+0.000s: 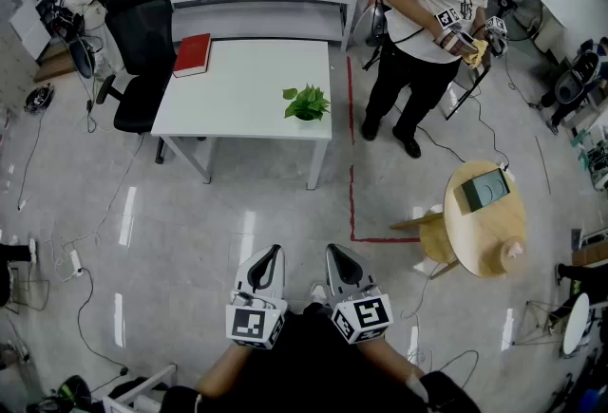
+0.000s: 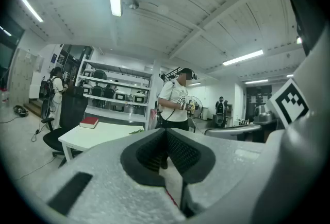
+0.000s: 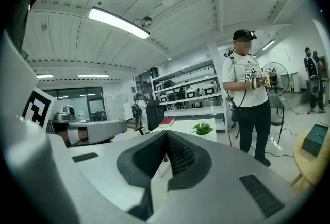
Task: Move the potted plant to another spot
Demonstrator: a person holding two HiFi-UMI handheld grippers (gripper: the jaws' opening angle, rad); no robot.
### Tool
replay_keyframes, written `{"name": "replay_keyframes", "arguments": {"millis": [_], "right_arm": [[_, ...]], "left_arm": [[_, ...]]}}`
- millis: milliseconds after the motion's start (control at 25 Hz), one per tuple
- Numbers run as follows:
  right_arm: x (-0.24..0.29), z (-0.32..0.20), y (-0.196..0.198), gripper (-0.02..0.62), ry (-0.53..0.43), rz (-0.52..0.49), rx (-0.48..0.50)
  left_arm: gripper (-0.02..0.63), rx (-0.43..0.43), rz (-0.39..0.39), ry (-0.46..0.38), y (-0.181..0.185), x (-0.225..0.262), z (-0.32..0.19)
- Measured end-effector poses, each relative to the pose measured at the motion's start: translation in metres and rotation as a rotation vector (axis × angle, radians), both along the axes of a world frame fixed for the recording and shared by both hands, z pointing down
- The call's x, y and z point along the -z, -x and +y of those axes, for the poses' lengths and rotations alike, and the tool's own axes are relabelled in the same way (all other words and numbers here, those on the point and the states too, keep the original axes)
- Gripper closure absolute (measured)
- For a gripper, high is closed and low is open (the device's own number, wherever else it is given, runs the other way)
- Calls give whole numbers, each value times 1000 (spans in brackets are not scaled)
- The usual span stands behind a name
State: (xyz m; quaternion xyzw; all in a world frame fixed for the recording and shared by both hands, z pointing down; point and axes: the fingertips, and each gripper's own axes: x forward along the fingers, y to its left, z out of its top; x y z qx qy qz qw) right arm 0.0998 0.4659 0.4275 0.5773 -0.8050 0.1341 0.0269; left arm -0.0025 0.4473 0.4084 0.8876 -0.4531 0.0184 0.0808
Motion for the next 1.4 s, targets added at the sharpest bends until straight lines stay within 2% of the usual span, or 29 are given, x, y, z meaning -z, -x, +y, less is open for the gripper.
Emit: {"name": "replay_keyframes", "arguments": {"millis": [640,960,1400], "right_arm": [[2,-1,-11,583,-6,-21,24],[4,2,-31,583,-18,-41,54],[-13,2,-57,583,-6,-13,141]], "left_arm": [[589,22,-4,11,-13,-4,-1],[589,56,-10,18,-31,-7,6],[589,113,-25,19,-65,-11,18]]}}
